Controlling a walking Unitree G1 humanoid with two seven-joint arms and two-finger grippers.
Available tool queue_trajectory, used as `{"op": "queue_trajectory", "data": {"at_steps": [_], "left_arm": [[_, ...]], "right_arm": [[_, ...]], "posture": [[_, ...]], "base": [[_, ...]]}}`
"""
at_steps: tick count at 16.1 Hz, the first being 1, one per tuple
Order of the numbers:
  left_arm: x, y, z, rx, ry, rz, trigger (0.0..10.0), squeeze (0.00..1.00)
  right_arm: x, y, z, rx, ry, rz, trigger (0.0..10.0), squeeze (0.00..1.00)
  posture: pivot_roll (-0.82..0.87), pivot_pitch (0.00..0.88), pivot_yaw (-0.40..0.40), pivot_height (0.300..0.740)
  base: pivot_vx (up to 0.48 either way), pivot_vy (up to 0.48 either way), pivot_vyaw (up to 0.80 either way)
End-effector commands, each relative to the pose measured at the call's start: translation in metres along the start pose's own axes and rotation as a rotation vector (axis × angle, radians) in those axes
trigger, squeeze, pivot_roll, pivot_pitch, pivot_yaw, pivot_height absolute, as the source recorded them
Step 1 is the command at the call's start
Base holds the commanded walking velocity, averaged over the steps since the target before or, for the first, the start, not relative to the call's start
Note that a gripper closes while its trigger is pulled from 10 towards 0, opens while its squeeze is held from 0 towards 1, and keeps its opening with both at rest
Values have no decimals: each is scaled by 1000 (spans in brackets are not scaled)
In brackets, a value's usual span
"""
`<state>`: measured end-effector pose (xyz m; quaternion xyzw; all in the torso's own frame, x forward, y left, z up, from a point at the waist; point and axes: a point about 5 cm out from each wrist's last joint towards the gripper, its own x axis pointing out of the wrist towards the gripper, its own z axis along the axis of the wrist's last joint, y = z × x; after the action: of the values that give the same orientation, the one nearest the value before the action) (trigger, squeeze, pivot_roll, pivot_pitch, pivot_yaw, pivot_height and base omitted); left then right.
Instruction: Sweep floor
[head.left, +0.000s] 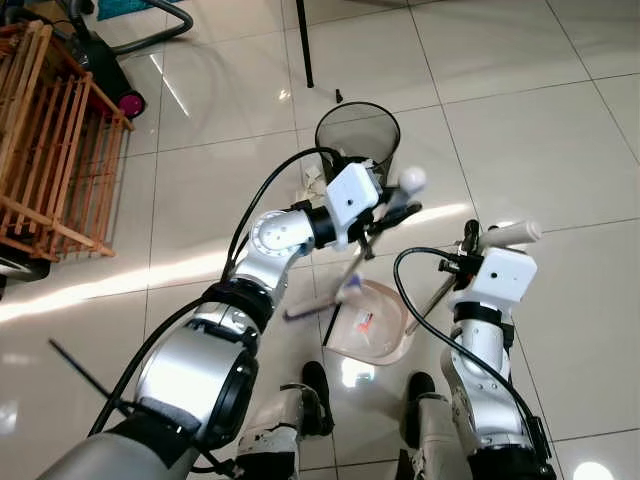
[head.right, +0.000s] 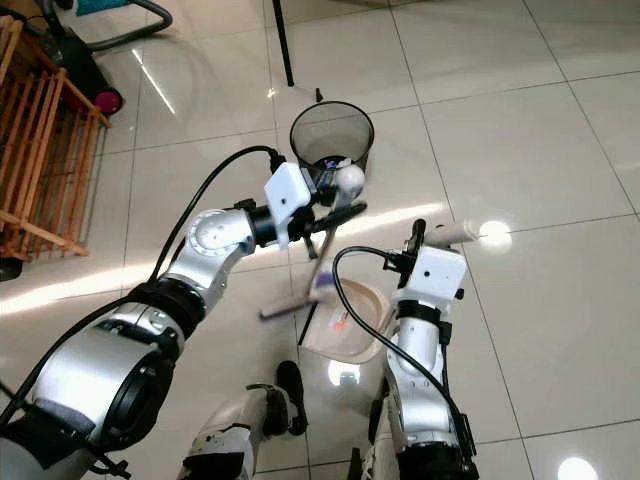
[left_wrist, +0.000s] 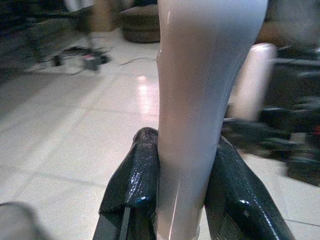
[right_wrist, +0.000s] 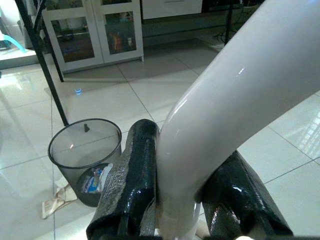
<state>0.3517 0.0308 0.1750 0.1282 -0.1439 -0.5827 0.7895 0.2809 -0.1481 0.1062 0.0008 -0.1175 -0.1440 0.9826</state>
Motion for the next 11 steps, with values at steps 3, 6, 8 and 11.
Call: {"op": "queue_trajectory", "data": {"at_steps": [3, 6, 8, 11], "left_arm": [[-4, -4, 6, -97, -105, -89, 10000, 0], [0, 0, 25, -86, -190, -125, 10000, 0], [0, 0, 25, -86, -190, -125, 10000, 0], [0, 0, 25, -86, -190, -125, 10000, 0]], "right_arm": [[-7, -6, -20, -31, 107, -12, 10000, 0], [-4, -6, -21, -32, 108, -11, 10000, 0], [-4, -6, -21, -32, 108, -11, 10000, 0], [-4, -6, -21, -32, 108, -11, 10000, 0]], "posture": [[16, 370, 178, 740], [22, 366, 177, 740], [22, 366, 177, 740], [22, 366, 177, 740]], "base": [[0, 0, 0], [0, 0, 0], [0, 0, 0], [0, 0, 0]]}}
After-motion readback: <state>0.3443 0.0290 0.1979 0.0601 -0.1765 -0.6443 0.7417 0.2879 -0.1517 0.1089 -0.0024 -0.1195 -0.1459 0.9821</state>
